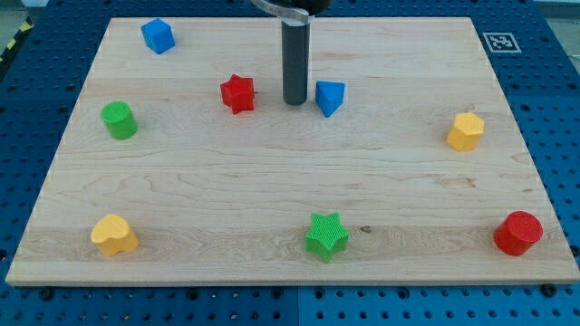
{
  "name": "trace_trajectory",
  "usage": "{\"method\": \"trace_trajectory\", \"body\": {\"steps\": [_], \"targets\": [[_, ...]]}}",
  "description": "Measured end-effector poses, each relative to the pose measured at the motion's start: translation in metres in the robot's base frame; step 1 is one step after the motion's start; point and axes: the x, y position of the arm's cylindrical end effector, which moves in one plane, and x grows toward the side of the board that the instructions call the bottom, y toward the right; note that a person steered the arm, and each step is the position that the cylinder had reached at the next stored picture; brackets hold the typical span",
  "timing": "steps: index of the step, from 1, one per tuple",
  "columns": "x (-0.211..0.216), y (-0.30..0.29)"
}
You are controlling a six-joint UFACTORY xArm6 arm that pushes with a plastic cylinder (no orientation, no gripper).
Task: Push red star to top center
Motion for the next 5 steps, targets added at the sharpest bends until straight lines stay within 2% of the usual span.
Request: {"method": "trace_trajectory", "body": {"steps": [1,2,3,4,5], "targets": [[0.024,0.014],[0.050,-0.009],[0.054,-0.057],[0.031,-0.093],[0.002,-0.083]]}}
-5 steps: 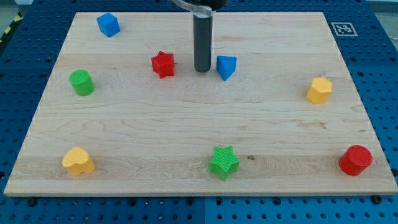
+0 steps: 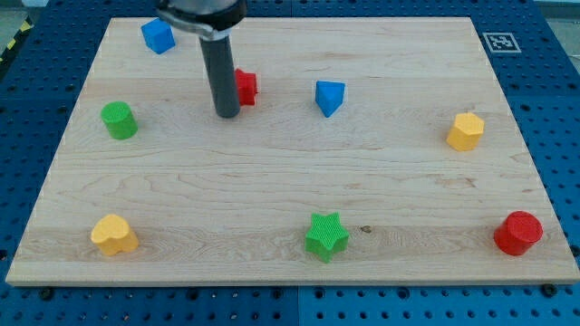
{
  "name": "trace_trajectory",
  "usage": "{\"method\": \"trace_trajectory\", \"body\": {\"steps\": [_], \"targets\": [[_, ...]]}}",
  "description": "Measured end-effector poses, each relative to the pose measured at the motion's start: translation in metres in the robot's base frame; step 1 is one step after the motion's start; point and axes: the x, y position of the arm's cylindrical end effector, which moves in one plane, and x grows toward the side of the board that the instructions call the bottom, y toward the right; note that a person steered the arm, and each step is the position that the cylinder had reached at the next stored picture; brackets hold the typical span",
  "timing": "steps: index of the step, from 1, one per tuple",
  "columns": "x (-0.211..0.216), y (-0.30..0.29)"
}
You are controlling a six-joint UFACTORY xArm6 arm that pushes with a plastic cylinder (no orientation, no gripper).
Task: Push red star to top center
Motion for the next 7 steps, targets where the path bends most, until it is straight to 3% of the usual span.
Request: {"method": "trace_trajectory", "body": {"steps": [1,3,5,7], "targets": [[-0.018,0.035],[-0.042,0.035],[-0.029,-0.016],[-0.031,-0.014]]}}
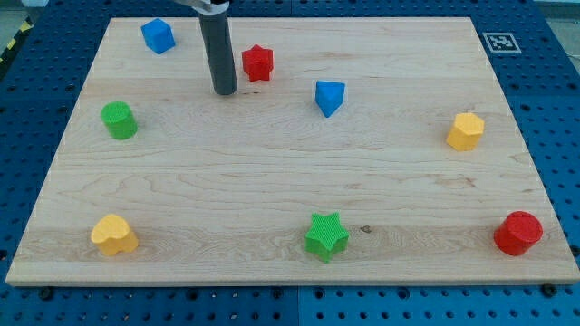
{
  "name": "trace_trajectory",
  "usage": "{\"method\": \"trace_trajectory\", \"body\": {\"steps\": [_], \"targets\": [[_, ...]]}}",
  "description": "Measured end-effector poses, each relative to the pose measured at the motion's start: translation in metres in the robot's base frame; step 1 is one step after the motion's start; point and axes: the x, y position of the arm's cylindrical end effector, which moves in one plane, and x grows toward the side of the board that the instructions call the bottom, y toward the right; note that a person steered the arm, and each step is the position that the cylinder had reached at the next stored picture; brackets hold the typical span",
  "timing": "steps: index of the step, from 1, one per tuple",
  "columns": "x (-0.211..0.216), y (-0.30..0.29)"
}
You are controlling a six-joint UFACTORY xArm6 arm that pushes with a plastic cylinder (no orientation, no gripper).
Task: Push red star to top center
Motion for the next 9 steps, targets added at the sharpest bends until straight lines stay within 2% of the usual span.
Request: {"method": "trace_trajectory", "body": {"steps": [2,3,4,5,6,7,9], "targets": [[-0.028,0.051],[-0.056,0.074],[-0.063,0.079],[-0.051,0.050],[-0.080,0.030],[-0.087,0.062],[-0.094,0.081]]}}
